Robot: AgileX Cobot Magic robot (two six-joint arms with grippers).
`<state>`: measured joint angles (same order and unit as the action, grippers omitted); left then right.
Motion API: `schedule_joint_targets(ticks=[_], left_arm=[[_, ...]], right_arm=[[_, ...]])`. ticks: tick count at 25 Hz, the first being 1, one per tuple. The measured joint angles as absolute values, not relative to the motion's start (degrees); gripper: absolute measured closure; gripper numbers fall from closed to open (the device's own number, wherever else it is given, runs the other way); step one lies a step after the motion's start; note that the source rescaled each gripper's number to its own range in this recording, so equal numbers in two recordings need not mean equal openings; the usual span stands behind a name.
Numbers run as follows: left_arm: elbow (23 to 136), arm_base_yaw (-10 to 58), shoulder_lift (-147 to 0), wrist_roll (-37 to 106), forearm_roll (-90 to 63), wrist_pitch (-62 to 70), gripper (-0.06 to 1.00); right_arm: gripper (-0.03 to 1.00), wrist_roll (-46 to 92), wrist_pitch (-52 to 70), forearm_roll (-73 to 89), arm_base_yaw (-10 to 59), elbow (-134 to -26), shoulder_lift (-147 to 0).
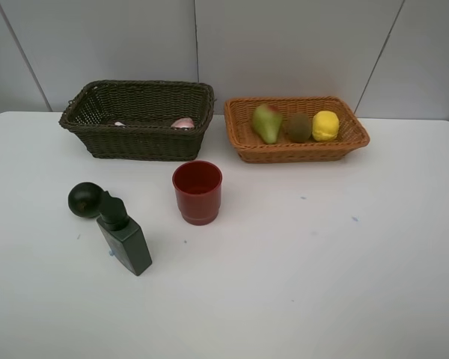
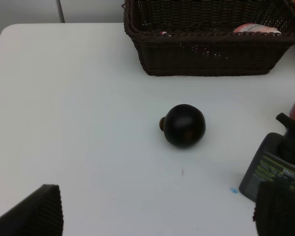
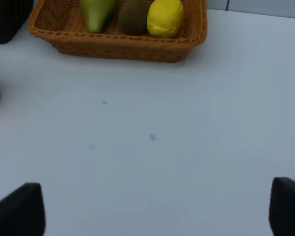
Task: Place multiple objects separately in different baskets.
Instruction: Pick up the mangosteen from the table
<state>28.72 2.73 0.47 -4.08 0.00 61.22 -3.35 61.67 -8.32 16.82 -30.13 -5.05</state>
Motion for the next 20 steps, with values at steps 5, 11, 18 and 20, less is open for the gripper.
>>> schedule_joint_targets(ticks=[5, 11, 18, 20], left_arm=[[28.7, 2.7, 0.5, -4.1, 0.0, 61.2, -0.06], [28.7, 2.7, 0.5, -4.1, 0.0, 61.2, -0.06], [28.7, 2.7, 0.5, -4.1, 0.0, 61.2, -0.06], [28.7, 2.7, 0.5, -4.1, 0.0, 61.2, -0.06]], right_arm=[[-0.03, -2.4, 61.4, -8.0, 18.1, -30.1, -4.6], [-0.03, -3.1, 61.3, -8.3, 19.4, -30.1, -4.6], [-0.03, -6.8, 61.3, -11.1, 19.3, -30.0, 0.1], [-0.03, -7.6, 61.3, -11.9, 18.7, -30.0, 0.2]])
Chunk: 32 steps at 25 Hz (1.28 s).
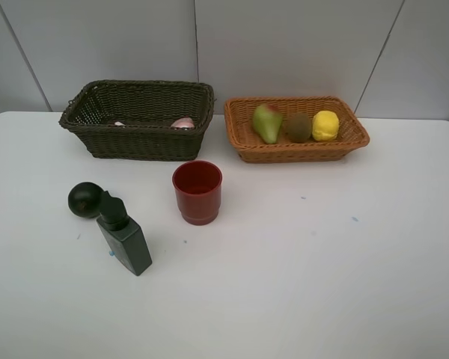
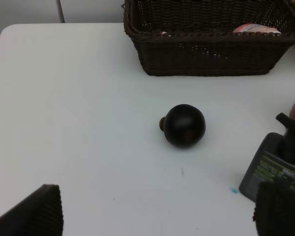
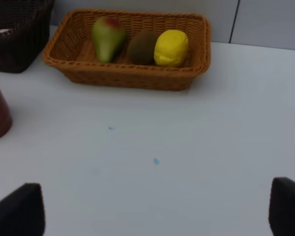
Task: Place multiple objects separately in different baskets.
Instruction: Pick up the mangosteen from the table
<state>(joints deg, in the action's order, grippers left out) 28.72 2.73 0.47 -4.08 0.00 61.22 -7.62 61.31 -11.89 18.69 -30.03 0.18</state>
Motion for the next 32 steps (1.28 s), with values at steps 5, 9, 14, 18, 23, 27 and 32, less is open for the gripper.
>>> schedule_joint_targets(ticks=[5, 9, 14, 18, 23, 27, 32], left_arm=[[28.7, 2.7, 0.5, -4.1, 0.0, 61.2, -0.06], [28.7, 2.7, 0.5, -4.1, 0.0, 61.2, -0.06], [28.7, 2.7, 0.5, -4.1, 0.0, 61.2, -0.06], [28.7, 2.7, 0.5, -4.1, 0.0, 61.2, -0.06], [28.7, 2.7, 0.5, -4.1, 0.0, 61.2, -0.06], [28.7, 2.7, 0.5, -4.1, 0.0, 61.2, -0.06], [28.7, 2.7, 0.5, -4.1, 0.0, 61.2, -0.06]], right_arm=[[-0.03, -8.2, 61.3, -12.3, 14.1, -30.0, 0.2], [-0.03, -8.3, 61.3, -12.3, 7.1, -30.0, 0.2], [-0.03, -7.5, 61.3, -11.9, -0.5, -30.0, 0.2], [-0.03, -6.4, 61.3, -10.7, -2.0, -30.0, 0.2], [-0.03, -5.3, 61.3, -10.4, -2.0, -30.0, 0.2], [-0.03, -4.1, 61.2, -9.3, -2.0, -29.7, 0.2], [-0.03, -3.8, 61.3, -9.2, -2.0, -29.7, 0.2]])
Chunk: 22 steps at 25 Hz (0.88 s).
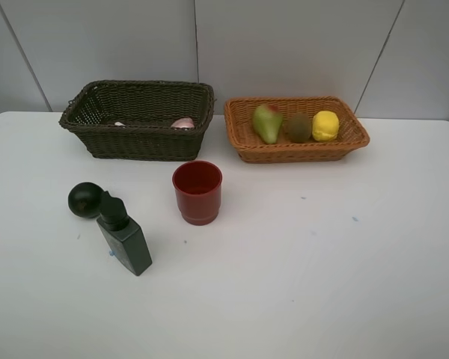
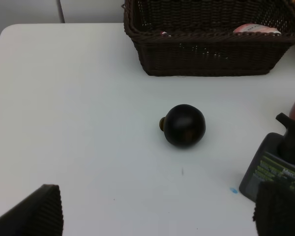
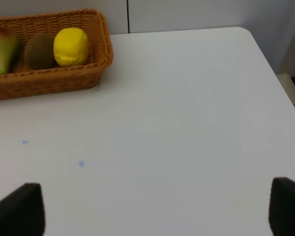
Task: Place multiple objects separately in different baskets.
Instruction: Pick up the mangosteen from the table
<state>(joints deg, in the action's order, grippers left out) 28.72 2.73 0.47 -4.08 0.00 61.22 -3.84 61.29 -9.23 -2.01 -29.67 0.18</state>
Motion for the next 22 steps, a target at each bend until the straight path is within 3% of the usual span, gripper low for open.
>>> schedule_joint_targets(ticks=[22], left_arm=[[28.7, 2.7, 0.5, -4.1, 0.0, 61.2, -0.06]], right_arm=[[-0.03, -3.8, 61.3, -9.2, -2.0, -29.7, 0.2]])
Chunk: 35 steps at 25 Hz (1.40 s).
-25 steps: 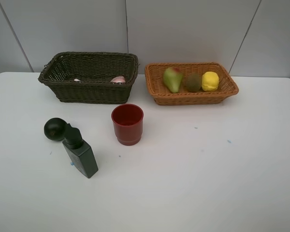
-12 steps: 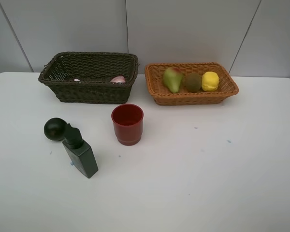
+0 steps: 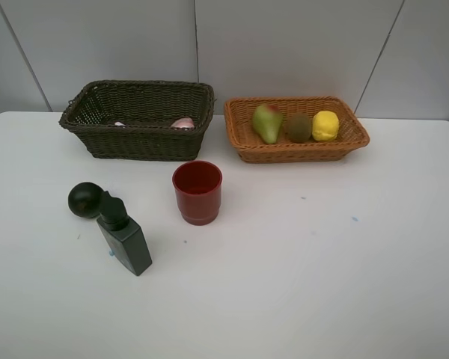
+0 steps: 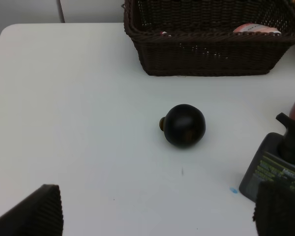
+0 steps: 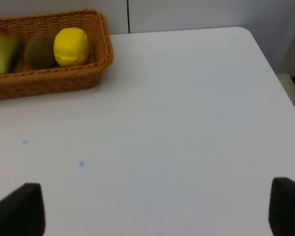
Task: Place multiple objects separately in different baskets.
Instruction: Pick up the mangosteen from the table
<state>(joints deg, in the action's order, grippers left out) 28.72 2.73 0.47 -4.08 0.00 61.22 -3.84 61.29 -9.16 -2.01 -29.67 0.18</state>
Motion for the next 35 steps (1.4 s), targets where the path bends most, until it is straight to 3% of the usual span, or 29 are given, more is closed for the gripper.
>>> schedule_joint_targets(ticks=[27, 35], left_arm=[[28.9, 2.7, 0.3, -4.5, 1.7, 61.2, -0.06], [39.5, 2.7, -13.8, -3.7, 1.1, 60.9, -0.06]], right_arm=[[-0.03, -3.8, 61.3, -9.2, -2.0, -29.7, 0.2], [-0.03, -3.8, 61.3, -9.2, -2.0, -29.7, 0.2]])
